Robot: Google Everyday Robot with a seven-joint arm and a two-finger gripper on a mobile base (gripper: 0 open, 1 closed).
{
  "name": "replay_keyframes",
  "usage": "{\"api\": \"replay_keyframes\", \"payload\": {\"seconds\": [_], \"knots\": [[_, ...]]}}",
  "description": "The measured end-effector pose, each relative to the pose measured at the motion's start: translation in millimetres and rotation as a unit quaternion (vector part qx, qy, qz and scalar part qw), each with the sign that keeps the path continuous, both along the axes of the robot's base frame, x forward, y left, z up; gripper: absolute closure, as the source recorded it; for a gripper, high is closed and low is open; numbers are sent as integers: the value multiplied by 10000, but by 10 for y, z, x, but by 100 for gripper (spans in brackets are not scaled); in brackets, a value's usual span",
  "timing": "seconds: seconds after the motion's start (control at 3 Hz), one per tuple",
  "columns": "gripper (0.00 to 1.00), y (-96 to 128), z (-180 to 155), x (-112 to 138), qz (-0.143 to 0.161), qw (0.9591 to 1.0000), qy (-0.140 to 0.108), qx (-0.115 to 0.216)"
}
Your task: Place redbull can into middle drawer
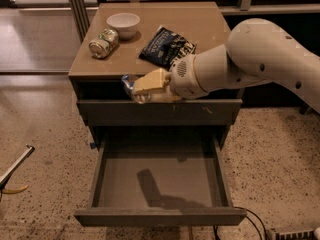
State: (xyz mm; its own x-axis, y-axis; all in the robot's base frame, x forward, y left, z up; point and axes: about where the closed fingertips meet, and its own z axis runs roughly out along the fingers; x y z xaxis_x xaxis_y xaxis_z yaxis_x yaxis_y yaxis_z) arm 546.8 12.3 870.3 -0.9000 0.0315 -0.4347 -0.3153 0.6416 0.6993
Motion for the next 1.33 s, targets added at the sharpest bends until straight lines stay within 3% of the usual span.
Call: {"api": "replay_keyframes", "payload": {"seconds": [0.33,0.67,1.0,1.33], "knots": [[100,-185,-292,-78,740,9961,159,-453],[100,-108,-797,-145,1444,9803,917,-985],[100,99,-1436,-203,1883,9570,1775,-1311],[100,319,-2072,-208,1910,9391,2427,-1504]]}}
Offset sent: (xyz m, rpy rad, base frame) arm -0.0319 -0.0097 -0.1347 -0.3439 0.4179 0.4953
